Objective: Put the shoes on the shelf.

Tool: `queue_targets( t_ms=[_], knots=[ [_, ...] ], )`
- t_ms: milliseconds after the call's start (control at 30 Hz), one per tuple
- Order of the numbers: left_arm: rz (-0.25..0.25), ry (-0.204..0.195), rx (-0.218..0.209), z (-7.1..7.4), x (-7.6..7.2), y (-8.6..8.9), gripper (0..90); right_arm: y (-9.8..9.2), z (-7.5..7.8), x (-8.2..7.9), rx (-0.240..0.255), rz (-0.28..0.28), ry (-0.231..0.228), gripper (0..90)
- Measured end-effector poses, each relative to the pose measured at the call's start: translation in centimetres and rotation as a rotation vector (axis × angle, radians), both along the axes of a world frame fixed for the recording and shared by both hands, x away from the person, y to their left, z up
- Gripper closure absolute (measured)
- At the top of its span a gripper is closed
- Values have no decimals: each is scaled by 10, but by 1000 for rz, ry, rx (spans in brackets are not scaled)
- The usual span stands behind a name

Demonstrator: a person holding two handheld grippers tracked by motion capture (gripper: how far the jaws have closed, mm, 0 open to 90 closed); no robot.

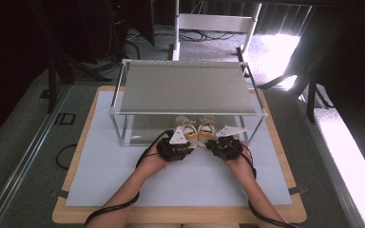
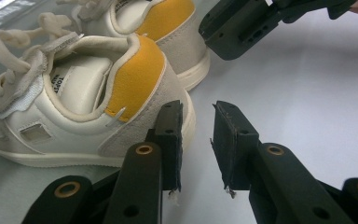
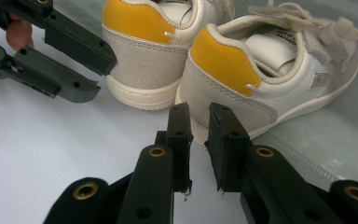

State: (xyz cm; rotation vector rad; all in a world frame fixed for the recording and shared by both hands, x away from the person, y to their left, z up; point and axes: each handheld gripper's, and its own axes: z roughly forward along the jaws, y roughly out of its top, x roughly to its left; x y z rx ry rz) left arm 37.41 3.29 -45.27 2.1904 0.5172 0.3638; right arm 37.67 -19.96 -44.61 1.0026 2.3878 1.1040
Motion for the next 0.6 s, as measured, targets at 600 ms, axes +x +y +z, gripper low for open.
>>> queue_targets(
  t_ms=[600],
  knots=[
    [24, -17, 24, -3, 26, -3, 732, 11, -7, 23, -30, -52, -11, 748]
  ],
)
